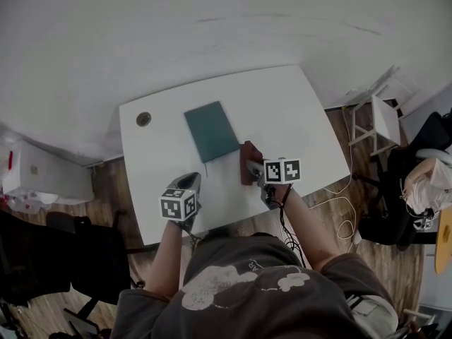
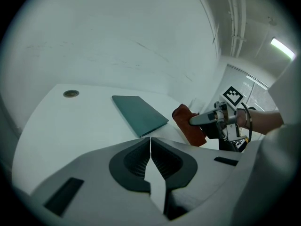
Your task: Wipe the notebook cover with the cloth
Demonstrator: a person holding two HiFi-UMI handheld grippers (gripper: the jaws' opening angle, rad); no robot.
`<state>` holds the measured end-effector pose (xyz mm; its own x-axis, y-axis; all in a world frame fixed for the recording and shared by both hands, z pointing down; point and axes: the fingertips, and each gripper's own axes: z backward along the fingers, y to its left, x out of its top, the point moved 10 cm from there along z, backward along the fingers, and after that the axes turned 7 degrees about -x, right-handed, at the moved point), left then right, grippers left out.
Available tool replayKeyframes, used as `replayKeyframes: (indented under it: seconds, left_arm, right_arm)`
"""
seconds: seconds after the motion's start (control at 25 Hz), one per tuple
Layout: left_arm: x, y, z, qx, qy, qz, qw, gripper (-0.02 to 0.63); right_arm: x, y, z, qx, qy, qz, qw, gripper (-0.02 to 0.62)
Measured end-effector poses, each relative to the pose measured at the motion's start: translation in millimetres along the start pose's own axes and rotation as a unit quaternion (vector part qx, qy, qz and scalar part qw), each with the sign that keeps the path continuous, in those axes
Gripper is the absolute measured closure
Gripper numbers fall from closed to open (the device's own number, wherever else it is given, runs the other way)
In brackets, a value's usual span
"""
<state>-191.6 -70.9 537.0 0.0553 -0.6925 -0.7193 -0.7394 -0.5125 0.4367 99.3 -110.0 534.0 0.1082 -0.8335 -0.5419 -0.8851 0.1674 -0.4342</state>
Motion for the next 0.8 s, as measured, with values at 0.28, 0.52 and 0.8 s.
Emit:
replayKeyframes:
  seconds: [0.28,0.52,0.8]
  left_arm:
    - [-17,-48,1,0.029,-0.013,0.008,0.9995,0.604]
    - [-34,-101,4,0.054,-0.028,0.005,0.9981,0.604]
    - [-61,-171,18,0.085,-0.057,-0.002,0.9948,0.604]
  right_arm:
    - [-15,-17,33,0.042,0.007,0.022,0.999,0.491]
    - [-36,-35,65,0.072,0.008,0.047,0.996,0.491]
    - [-67,-46,117,0.107,0.000,0.095,0.990,0.491]
